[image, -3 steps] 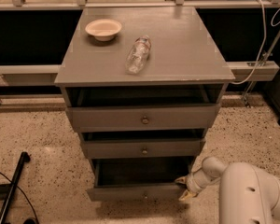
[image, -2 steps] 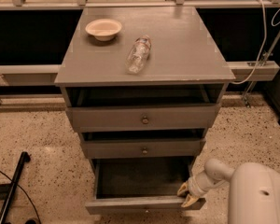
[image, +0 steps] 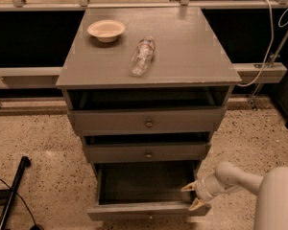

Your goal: Open bottom drawer

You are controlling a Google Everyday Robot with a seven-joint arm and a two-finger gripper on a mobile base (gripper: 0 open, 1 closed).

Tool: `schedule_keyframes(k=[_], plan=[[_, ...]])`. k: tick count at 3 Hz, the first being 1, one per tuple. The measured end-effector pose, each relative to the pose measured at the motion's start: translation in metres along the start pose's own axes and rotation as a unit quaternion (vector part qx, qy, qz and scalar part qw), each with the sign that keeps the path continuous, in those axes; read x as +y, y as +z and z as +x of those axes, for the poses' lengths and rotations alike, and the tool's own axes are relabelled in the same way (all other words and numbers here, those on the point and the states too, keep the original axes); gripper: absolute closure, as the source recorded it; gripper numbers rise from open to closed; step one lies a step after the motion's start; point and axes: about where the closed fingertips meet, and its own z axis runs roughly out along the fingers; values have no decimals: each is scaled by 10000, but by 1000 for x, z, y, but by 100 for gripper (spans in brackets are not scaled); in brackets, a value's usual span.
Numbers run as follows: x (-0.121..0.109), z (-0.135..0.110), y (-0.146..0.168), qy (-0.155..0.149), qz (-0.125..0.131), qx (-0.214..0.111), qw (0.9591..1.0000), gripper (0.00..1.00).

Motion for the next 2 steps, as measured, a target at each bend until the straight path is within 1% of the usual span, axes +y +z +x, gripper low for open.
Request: schedule_keyframes(k=[1,2], plan=[[-24,-4,2,-85,161,38,9998,50],[-55,6,22,72,282,69,9996,68]])
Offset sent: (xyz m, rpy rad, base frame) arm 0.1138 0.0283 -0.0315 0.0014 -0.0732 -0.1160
